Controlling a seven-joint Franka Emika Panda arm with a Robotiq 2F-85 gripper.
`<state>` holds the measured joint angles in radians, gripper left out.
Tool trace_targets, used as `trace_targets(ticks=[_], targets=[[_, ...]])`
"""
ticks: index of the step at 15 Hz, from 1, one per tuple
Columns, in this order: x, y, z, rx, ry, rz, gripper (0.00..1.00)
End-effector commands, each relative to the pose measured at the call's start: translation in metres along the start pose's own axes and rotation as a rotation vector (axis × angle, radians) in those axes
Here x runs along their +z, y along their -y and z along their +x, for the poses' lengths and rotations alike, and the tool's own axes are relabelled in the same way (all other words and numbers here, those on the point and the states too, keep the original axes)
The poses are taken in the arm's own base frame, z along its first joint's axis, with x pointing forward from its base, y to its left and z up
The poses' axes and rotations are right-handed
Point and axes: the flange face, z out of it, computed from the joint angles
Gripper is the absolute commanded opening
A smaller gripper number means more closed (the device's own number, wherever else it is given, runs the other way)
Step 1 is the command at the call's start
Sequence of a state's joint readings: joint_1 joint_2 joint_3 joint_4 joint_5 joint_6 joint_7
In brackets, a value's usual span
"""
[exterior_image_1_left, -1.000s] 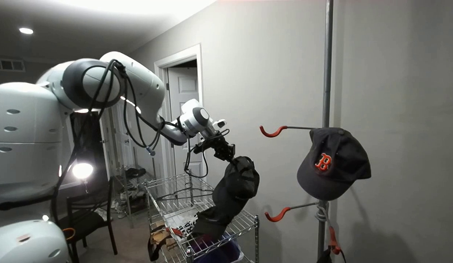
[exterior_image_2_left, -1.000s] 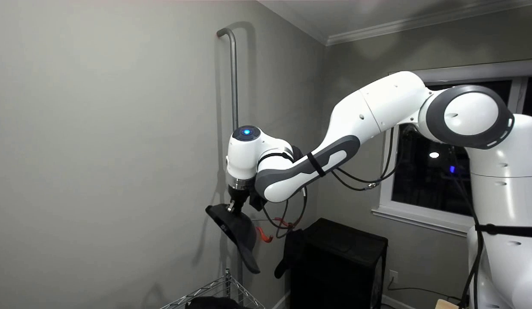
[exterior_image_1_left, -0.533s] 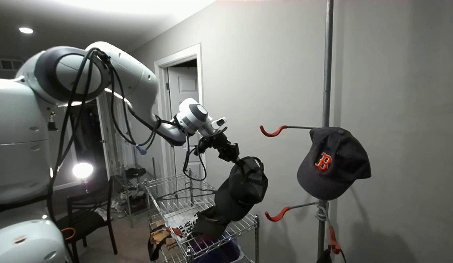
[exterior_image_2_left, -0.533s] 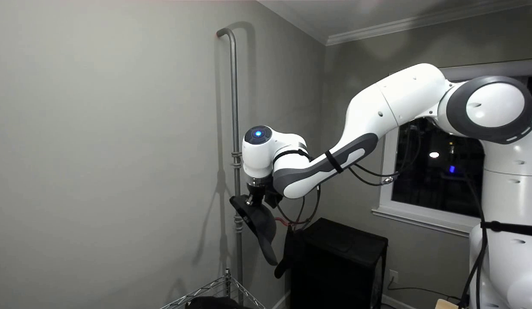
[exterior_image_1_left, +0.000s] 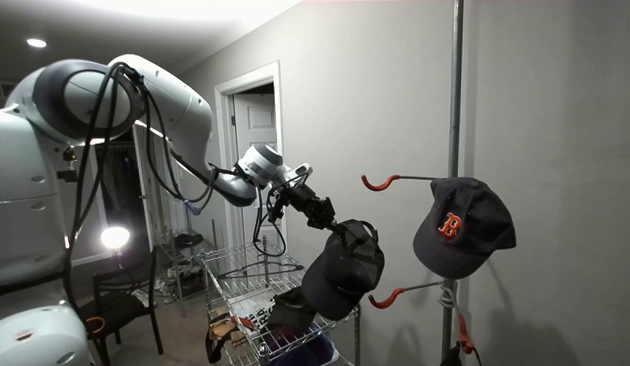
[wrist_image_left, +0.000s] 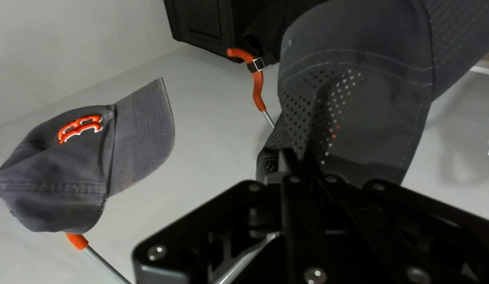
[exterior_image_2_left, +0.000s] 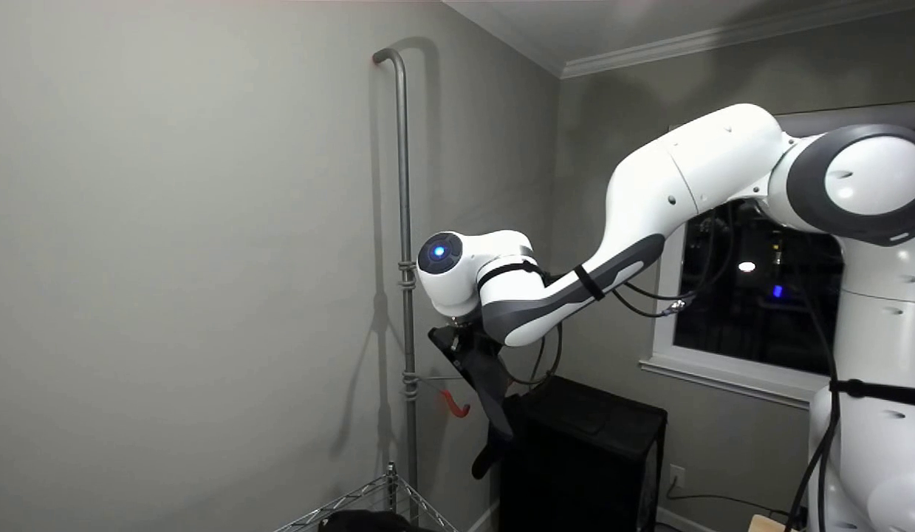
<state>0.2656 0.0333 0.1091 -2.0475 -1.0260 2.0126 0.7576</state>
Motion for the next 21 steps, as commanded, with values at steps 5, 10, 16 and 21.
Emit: trace_targets(ticks=[5,10,16,21], targets=[[0.021,-0.001,-0.014,-0.045,0.057,-0.145,0.04],[0.057,0.008,-0.008,-0.099,0.07,-0.184,0.04],[0.099,0.028,-0.006,-0.164,0.099,-0.2,0.04],[0.113,0.073,-0.003,-0.249,0.12,-0.118,0.04]])
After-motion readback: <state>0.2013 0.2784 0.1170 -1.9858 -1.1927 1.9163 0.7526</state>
